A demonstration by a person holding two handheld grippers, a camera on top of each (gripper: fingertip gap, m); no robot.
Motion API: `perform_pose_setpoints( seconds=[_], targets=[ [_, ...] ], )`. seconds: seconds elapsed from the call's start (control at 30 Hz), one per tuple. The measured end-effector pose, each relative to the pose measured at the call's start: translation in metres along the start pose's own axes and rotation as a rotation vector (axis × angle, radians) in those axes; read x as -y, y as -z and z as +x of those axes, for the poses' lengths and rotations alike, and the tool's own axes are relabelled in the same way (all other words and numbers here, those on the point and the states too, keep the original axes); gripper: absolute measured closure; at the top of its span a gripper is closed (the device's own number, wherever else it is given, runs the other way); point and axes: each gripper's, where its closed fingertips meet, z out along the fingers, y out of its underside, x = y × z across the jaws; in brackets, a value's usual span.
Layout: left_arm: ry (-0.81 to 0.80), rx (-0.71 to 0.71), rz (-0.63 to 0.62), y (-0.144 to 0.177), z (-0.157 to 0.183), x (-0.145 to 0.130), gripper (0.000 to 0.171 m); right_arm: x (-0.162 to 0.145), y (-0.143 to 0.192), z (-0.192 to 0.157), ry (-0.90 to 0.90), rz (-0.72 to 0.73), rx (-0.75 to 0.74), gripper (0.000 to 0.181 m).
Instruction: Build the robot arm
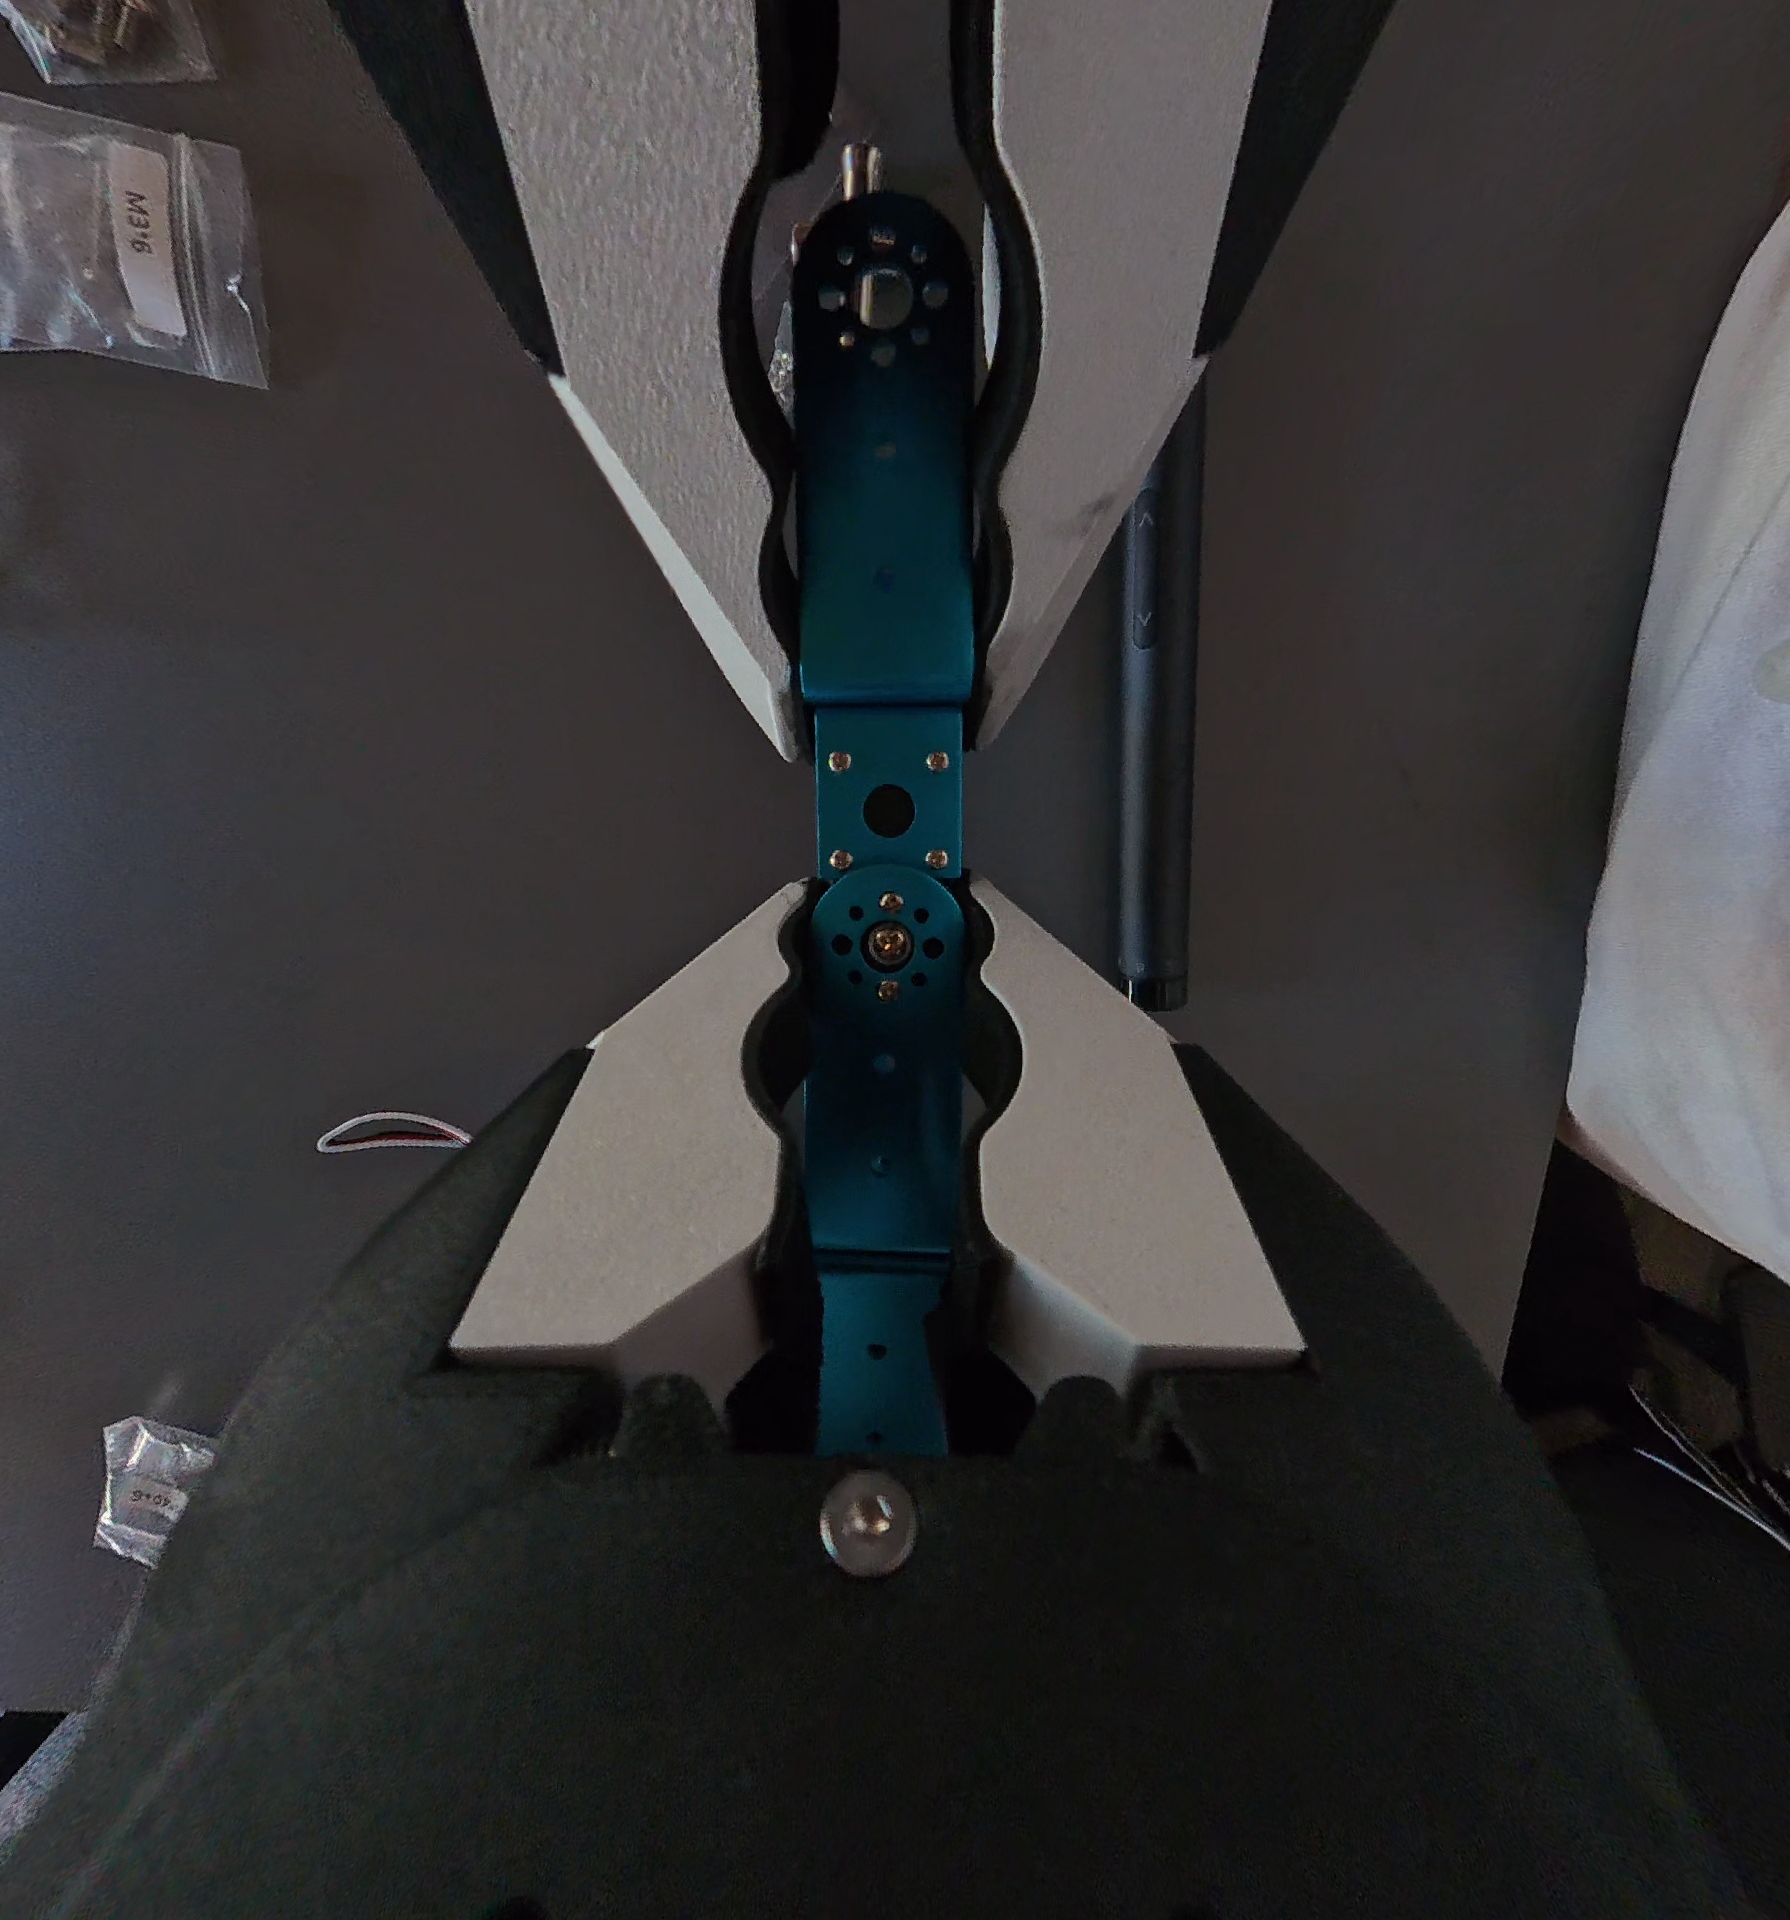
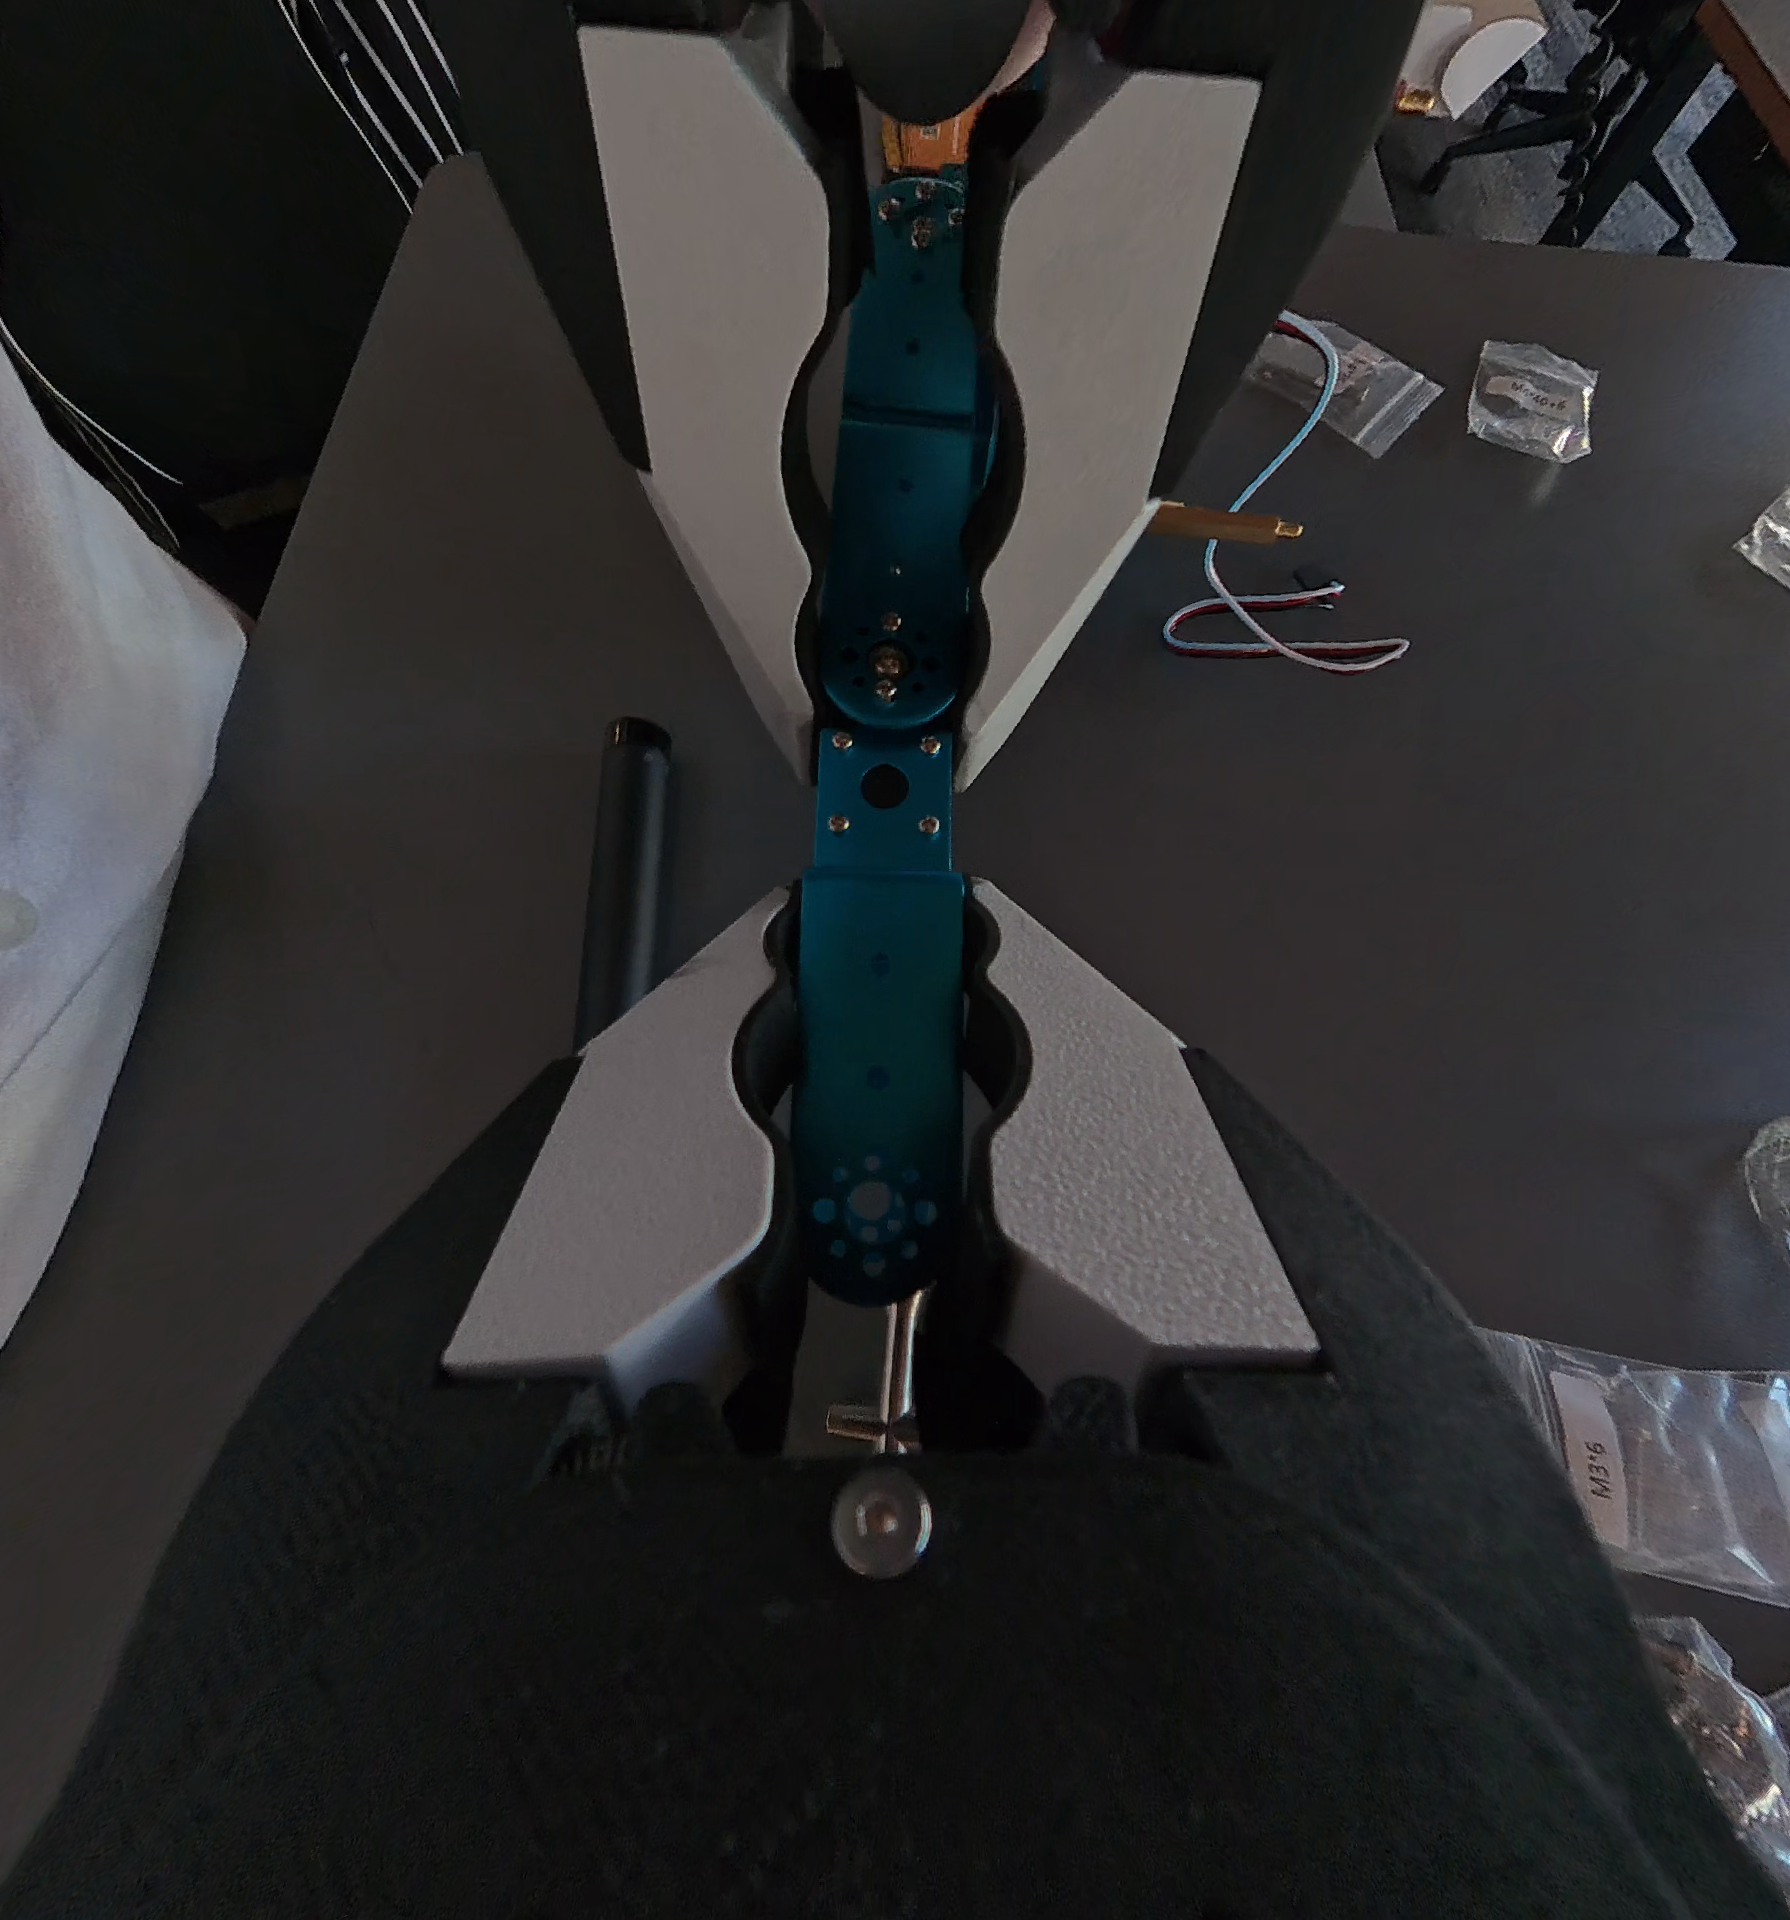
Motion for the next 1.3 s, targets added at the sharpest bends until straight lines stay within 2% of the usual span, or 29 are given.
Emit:
perform_pose_setpoints(
  seconds=[0.53,1.3],
  targets=[
    [-0.046,-0.003,-0.085,-0.01,0.005,-0.002,0.148,-0.011,-0.005,-0.003,0.006,-0.028,0.011,0.153],
    [-0.017,0.011,-0.082,-0.01,0.003,-0.002,0.148,-0.011,0.012,0.001,-0.024,0.028,-0.007,0.149]
  ],
)
